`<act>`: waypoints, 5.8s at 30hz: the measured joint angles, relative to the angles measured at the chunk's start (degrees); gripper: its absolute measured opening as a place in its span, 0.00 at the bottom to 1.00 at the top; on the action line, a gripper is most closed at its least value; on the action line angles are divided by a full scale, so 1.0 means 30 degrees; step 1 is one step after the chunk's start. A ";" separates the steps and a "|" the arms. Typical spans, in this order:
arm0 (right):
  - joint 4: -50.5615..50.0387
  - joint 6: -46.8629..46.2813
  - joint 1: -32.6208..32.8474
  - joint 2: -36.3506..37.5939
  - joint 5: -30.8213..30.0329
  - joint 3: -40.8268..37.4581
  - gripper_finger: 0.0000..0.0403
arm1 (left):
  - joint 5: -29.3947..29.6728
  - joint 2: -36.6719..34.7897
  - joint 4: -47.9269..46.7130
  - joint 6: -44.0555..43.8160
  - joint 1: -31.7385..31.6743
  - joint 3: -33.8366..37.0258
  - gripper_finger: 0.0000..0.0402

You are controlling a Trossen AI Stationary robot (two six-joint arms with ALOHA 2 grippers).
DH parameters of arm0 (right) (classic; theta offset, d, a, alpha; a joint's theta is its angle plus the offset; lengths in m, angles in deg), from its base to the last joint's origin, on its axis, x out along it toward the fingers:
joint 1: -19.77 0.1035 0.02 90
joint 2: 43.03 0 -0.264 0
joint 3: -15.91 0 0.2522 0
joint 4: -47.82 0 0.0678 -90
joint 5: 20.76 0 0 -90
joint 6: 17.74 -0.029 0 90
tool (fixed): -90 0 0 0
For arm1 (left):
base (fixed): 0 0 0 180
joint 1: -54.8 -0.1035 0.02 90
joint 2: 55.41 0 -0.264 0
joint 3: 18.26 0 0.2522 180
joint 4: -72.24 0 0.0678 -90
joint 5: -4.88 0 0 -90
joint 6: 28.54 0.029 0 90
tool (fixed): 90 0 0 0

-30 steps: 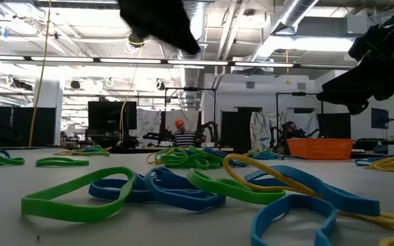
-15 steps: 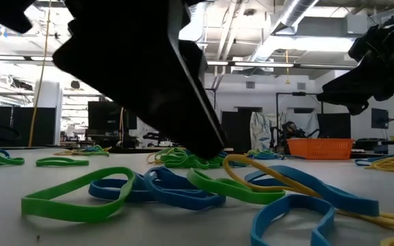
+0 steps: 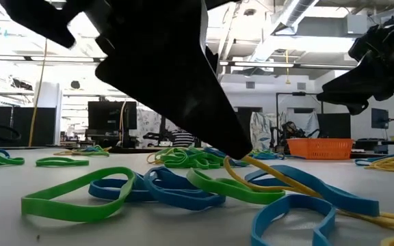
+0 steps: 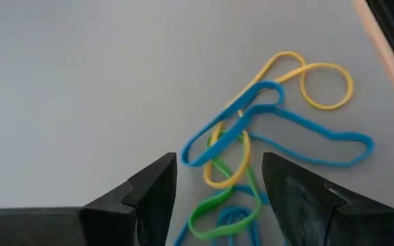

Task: Sort rubber bands into baskets
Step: Put the yellow rubber band into the yellow bin

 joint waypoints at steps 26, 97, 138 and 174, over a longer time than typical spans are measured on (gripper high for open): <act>-0.0109 0.0025 0.0000 0.0000 -0.0010 0.0000 0.45 | -0.0453 0.1851 -0.0542 0.1581 0.0189 -0.1635 0.16; -0.0118 0.0007 0.0000 0.0000 -0.0003 0.0000 0.45 | -0.2779 0.1829 -0.7302 0.1762 -0.0206 -0.6249 0.27; -0.0117 0.0146 0.0000 0.0000 -0.0032 0.0000 0.45 | -0.3818 0.2725 -0.6148 0.2092 -0.1447 -0.5765 0.00; -0.0065 -0.0211 0.0000 0.0000 -0.0003 0.0000 0.45 | -0.4675 0.2288 -2.5986 -0.9266 0.6058 -1.5883 0.00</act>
